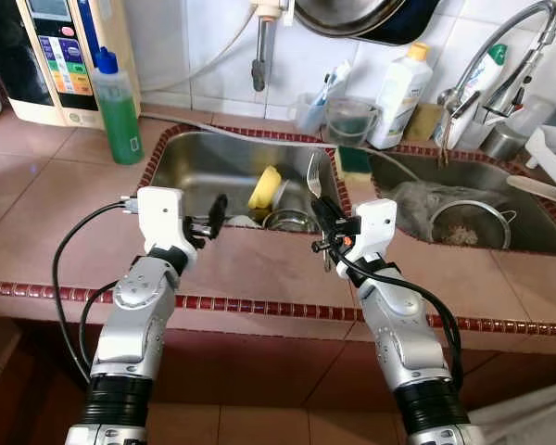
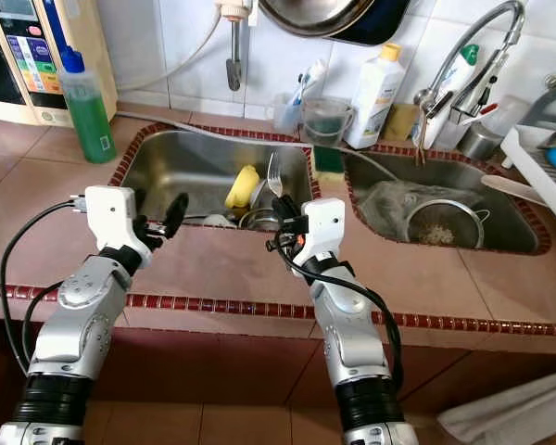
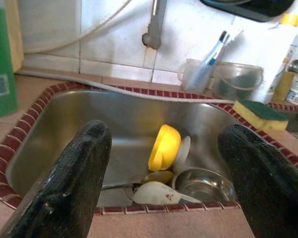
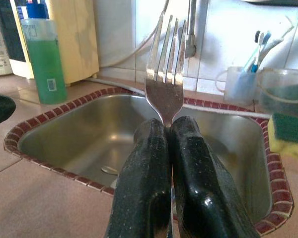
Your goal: Kitchen organization
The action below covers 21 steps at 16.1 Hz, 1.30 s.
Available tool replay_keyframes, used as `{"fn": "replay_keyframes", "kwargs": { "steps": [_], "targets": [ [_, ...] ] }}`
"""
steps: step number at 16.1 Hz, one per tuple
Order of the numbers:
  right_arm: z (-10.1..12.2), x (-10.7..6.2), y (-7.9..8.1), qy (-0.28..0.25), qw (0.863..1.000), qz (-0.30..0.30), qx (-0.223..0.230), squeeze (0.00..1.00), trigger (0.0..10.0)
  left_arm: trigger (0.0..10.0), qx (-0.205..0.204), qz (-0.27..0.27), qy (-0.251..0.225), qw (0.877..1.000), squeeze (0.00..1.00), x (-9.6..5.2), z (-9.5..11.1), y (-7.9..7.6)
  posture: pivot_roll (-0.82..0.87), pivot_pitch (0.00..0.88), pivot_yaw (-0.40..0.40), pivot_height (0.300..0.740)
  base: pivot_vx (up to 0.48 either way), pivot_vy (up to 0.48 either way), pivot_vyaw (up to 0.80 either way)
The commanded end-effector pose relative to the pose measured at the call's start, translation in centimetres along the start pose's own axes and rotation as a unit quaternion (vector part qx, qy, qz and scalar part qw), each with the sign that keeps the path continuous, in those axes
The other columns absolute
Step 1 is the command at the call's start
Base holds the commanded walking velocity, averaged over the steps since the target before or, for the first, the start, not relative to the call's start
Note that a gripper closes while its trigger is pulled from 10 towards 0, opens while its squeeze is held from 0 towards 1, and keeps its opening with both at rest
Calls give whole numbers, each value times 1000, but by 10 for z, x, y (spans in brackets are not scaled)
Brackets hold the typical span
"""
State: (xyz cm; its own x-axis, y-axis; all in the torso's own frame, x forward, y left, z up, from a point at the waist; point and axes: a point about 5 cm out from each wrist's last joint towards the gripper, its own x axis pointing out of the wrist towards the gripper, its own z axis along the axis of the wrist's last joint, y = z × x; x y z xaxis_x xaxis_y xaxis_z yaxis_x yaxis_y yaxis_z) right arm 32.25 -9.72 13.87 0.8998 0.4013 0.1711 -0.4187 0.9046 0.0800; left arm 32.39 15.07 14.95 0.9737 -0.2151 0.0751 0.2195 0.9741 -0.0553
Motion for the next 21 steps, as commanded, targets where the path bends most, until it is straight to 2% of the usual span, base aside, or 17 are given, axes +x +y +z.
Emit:
{"fn": "replay_keyframes", "kwargs": {
  "steps": [1, 15, 20, 21],
  "targets": [
    [8, -1, -4, -13, 1000, -7, -3, 0, 10000, 10000, 3, -1, -5, 1000, 0, 1, 4, -2, 2, 0, -107, 740, 300, 0, 0],
    [10, -1, -5, -10, 1000, -5, -4, 0, 10000, 10000, 3, 16, -2, 1000, 0, 0, 3, -2, -2, 0, -118, 740, 326, 0, 0],
    [9, 0, -6, -3, 1000, -13, -3, 0, 10000, 10000, -21, 42, 29, 998, 0, 1, -2, 1, -7, 0, -118, 740, 0, 0, 0],
    [9, 0, -11, 2, 1000, -29, -3, 0, 10000, 10000, -6, 30, 42, 999, 0, 2, -2, -4, -15, 0, -115, 740, 0, 0, 0]
  ]
}}
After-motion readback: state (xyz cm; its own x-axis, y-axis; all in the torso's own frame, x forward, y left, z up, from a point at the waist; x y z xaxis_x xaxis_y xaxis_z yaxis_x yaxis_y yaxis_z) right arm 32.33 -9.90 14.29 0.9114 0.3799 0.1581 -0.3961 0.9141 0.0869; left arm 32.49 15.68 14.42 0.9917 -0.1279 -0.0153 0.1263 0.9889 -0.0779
